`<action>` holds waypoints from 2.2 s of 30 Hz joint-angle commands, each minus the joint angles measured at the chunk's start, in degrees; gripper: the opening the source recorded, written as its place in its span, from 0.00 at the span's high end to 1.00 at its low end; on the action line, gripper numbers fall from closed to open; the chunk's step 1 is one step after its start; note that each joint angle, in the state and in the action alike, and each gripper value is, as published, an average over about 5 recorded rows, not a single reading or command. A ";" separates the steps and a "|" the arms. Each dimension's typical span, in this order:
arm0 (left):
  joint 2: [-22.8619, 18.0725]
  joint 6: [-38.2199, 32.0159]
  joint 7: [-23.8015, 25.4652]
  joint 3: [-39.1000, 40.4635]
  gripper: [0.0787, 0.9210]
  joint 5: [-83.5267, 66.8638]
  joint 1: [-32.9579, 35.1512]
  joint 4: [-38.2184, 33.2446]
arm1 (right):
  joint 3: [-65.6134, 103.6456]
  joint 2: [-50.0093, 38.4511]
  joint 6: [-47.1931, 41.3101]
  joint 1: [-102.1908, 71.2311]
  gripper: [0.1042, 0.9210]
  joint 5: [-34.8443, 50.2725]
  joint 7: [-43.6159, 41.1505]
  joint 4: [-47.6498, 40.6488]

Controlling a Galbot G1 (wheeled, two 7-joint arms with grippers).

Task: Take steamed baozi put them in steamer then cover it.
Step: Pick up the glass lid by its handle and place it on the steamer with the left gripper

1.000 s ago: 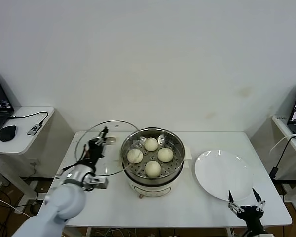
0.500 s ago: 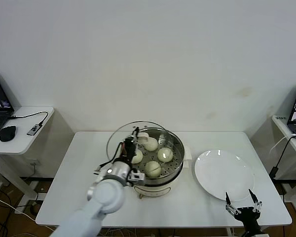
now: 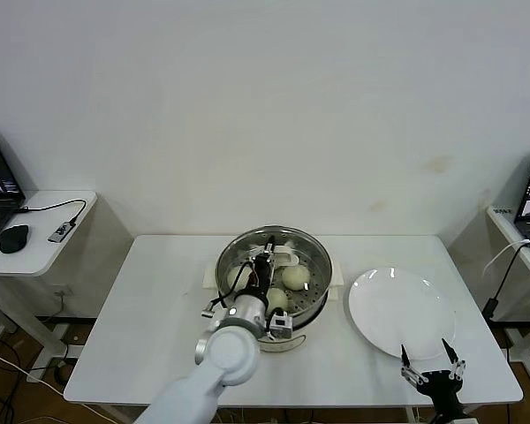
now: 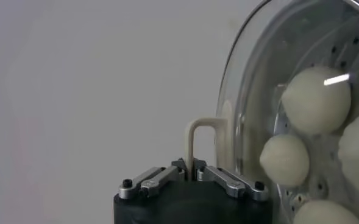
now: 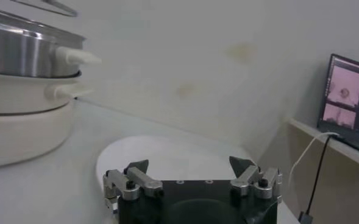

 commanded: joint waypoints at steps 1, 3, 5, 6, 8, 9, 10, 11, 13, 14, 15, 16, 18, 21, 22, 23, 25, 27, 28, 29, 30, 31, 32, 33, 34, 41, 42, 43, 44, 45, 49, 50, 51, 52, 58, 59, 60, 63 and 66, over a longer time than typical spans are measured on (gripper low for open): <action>-2.58 -0.01 0.57 0.75 0.93 3.15 -0.50 2.55 | -0.18 0.04 0.12 -0.07 0.12 -0.39 -0.05 -0.08; -2.48 -0.17 0.49 0.49 0.93 3.20 -0.58 2.89 | -0.22 0.03 0.16 -0.13 0.12 -0.44 -0.07 -0.09; -2.45 -0.26 0.40 0.41 0.93 3.20 -0.69 3.22 | -0.23 0.02 0.20 -0.17 0.12 -0.45 -0.08 -0.14; -2.49 -0.31 0.35 0.37 0.93 3.21 -0.76 3.41 | -0.24 0.01 0.22 -0.17 0.12 -0.46 -0.09 -0.17; -2.56 -0.40 0.25 0.30 0.93 3.22 -0.86 3.75 | -0.28 0.03 0.24 -0.17 0.12 -0.49 -0.08 -0.21; -2.53 -0.44 0.23 0.27 0.93 3.20 -0.89 3.86 | -0.31 0.04 0.25 -0.17 0.12 -0.53 -0.07 -0.21; -2.48 -0.51 0.18 0.23 0.93 3.19 -0.92 3.98 | -0.33 0.05 0.26 -0.18 0.12 -0.55 -0.05 -0.21; -2.42 -0.56 0.14 0.21 0.93 3.17 -0.92 4.05 | -0.34 0.06 0.26 -0.19 0.12 -0.57 -0.03 -0.22; -2.35 -0.66 0.03 0.18 0.93 3.17 -0.91 4.22 | -0.33 0.06 0.27 -0.20 0.12 -0.59 0.02 -0.27; -2.37 -0.70 -0.04 0.14 0.93 3.19 -0.88 4.31 | -0.32 0.05 0.28 -0.20 0.12 -0.59 0.04 -0.30; -2.41 -0.73 -0.10 0.05 0.93 3.20 -0.85 4.41 | -0.32 0.06 0.29 -0.20 0.12 -0.60 0.05 -0.31; -2.44 -0.78 -0.18 -0.09 0.93 3.21 -0.82 4.51 | -0.32 0.06 0.30 -0.20 0.12 -0.62 0.06 -0.32; -2.45 -0.86 -0.27 -0.43 0.93 3.18 -0.79 4.67 | -0.34 0.06 0.31 -0.22 0.12 -0.66 0.05 -0.31; -2.35 -0.96 -0.37 -0.93 0.93 3.08 -0.84 4.95 | -0.41 0.06 0.37 -0.22 0.12 -0.75 0.03 -0.40; -2.33 -0.99 -0.39 -1.06 0.93 3.05 -0.85 5.07 | -0.45 0.06 0.39 -0.22 0.12 -0.79 0.03 -0.44; -2.34 -1.02 -0.42 -1.15 0.93 3.03 -0.84 5.20 | -0.48 0.07 0.41 -0.21 0.12 -0.83 0.03 -0.46; -2.43 -1.07 -0.48 -1.27 0.93 2.96 -0.78 5.43 | -0.56 0.08 0.44 -0.22 0.12 -0.88 0.02 -0.48; -2.57 -1.09 -0.51 -1.31 0.93 2.86 -0.69 5.60 | -0.60 0.08 0.46 -0.22 0.12 -0.93 0.01 -0.47; -2.66 -1.09 -0.54 -1.31 0.93 2.79 -0.64 5.66 | -0.61 0.08 0.47 -0.23 0.12 -0.95 0.01 -0.46; -2.74 -1.09 -0.58 -1.30 0.93 2.73 -0.59 5.72 | -0.62 0.07 0.48 -0.23 0.12 -0.97 0.00 -0.46; -2.83 -1.09 -0.64 -1.29 0.93 2.66 -0.56 5.79 | -0.62 0.07 0.48 -0.23 0.12 -0.98 0.00 -0.46; -2.92 -1.09 -0.71 -1.29 0.93 2.59 -0.53 5.87 | -0.63 0.07 0.49 -0.23 0.12 -1.00 -0.01 -0.47; -2.99 -1.08 -0.77 -1.29 0.93 2.53 -0.51 5.94 | -0.64 0.07 0.51 -0.23 0.12 -1.01 -0.01 -0.49; -3.05 -1.06 -0.81 -1.29 0.93 2.45 -0.49 5.99 | -0.65 0.07 0.52 -0.24 0.12 -1.02 -0.01 -0.50; -3.08 -1.04 -0.84 -1.29 0.93 2.34 -0.46 5.99 | -0.67 0.07 0.53 -0.26 0.12 -1.04 -0.02 -0.51; -3.06 -0.91 -0.77 -1.28 0.93 2.01 -0.08 5.45 | -0.74 0.06 0.64 -0.29 0.12 -1.18 -0.03 -0.58; -3.06 -0.89 -0.76 -1.28 0.93 1.96 -0.02 5.31 | -0.76 0.07 0.64 -0.29 0.12 -1.21 -0.03 -0.56; -3.08 -0.87 -0.84 -1.29 0.93 1.90 0.06 5.16 | -0.79 0.08 0.64 -0.29 0.12 -1.24 -0.04 -0.54; -3.09 -0.85 -0.95 -1.32 0.93 1.80 0.15 4.96 | -0.82 0.09 0.64 -0.29 0.12 -1.28 -0.04 -0.53; -3.10 -0.83 -1.08 -1.34 0.93 1.69 0.24 4.77 | -0.86 0.10 0.64 -0.29 0.12 -1.33 -0.04 -0.54; -2.98 -0.84 -1.66 -1.64 0.92 1.25 0.62 3.78 | -1.03 0.18 0.66 -0.31 0.12 -1.56 -0.04 -0.54; -2.85 -0.85 -1.78 -1.79 0.90 1.09 0.77 3.34 | -1.08 0.21 0.66 -0.33 0.12 -1.61 -0.04 -0.51; -2.67 -0.87 -1.88 -1.95 0.88 0.95 0.95 2.89 | -1.12 0.23 0.66 -0.34 0.12 -1.65 -0.04 -0.49; -2.46 -0.89 -2.03 -2.15 0.85 0.77 1.18 2.32 | -1.16 0.25 0.67 -0.36 0.12 -1.68 -0.04 -0.46; 0.07 -1.27 -3.03 -3.85 0.65 -0.45 5.07 -4.11 | -1.16 0.29 0.72 -0.49 0.12 -1.88 -0.04 -0.36; 0.82 -1.41 -3.28 -4.12 0.62 -0.86 6.11 -5.48 | -1.16 0.31 0.73 -0.49 0.12 -1.93 -0.05 -0.37; 1.68 -1.57 -3.63 -4.37 0.58 -1.39 7.23 -7.06 | -1.16 0.33 0.74 -0.50 0.12 -1.98 -0.06 -0.38; 4.58 -2.09 -4.85 -5.41 0.47 -4.21 11.25 -12.76 | -1.17 0.39 0.74 -0.53 0.12 -2.10 -0.05 -0.39; 7.82 -2.65 -6.32 -7.13 0.37 -9.52 16.59 -20.14 | -1.21 0.42 0.78 -0.60 0.12 -2.29 -0.05 -0.44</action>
